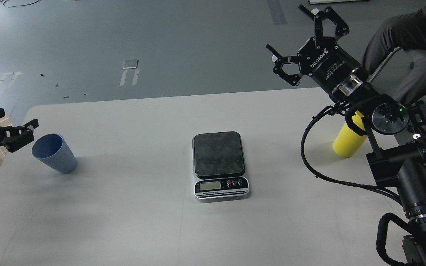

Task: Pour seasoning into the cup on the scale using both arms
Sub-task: 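Move the left gripper down to the blue cup, then close the left gripper around the blue cup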

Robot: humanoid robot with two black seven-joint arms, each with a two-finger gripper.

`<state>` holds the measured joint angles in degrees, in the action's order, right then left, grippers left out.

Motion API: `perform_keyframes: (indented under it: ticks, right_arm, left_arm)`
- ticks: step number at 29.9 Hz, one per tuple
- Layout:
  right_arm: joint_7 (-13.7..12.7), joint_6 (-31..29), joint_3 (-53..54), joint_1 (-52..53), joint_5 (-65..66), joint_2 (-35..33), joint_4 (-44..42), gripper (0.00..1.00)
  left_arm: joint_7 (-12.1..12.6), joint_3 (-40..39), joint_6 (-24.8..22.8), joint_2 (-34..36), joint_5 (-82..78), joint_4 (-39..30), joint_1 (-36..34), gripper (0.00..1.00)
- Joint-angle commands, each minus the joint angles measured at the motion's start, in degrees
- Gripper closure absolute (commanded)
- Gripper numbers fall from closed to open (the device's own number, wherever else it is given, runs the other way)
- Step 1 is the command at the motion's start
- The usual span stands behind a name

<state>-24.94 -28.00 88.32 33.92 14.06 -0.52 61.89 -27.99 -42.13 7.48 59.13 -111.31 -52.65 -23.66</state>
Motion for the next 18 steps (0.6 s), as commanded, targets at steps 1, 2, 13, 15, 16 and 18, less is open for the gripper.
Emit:
perform_keyframes:
  ticks: [1,2,13,15,16,18]
  right_arm:
    - [-0.02,0.0,0.09,-0.25,0.0,-0.09,0.08,0.0]
    - [-0.02,0.0,0.09,-0.26,0.0,-0.09,0.08,0.0]
    - [0.07,0.0,0.09,-0.7,-0.09,-0.01,0.17,0.0]
    - [-0.02,0.0,0.09,-0.78,0.0,-0.01,0.25,0.0]
    - [-0.02,0.0,0.09,-0.78,-0.09,-0.01,0.17,0.0]
    - [-0.02,0.0,0.09,-0.78,-0.09,-0.01,0.25,0.0]
  left_arm:
    - [-0.01,-0.06,-0.09,-0.42,1.09,0.09,1.08,0.04]
    - [-0.01,-0.06,-0.09,-0.51,1.53,0.09,1.16,0.04]
    - [-0.01,2.05,-0.27,-3.32,3.29,3.26,1.78,0.1]
    - [-0.01,2.05,-0.27,-3.5,3.29,3.26,1.78,0.11]
    - [-0.01,2.05,-0.27,-3.5,3.38,3.26,1.78,0.11]
    - [-0.01,2.14,-0.27,-3.76,3.47,3.17,1.78,0.11]
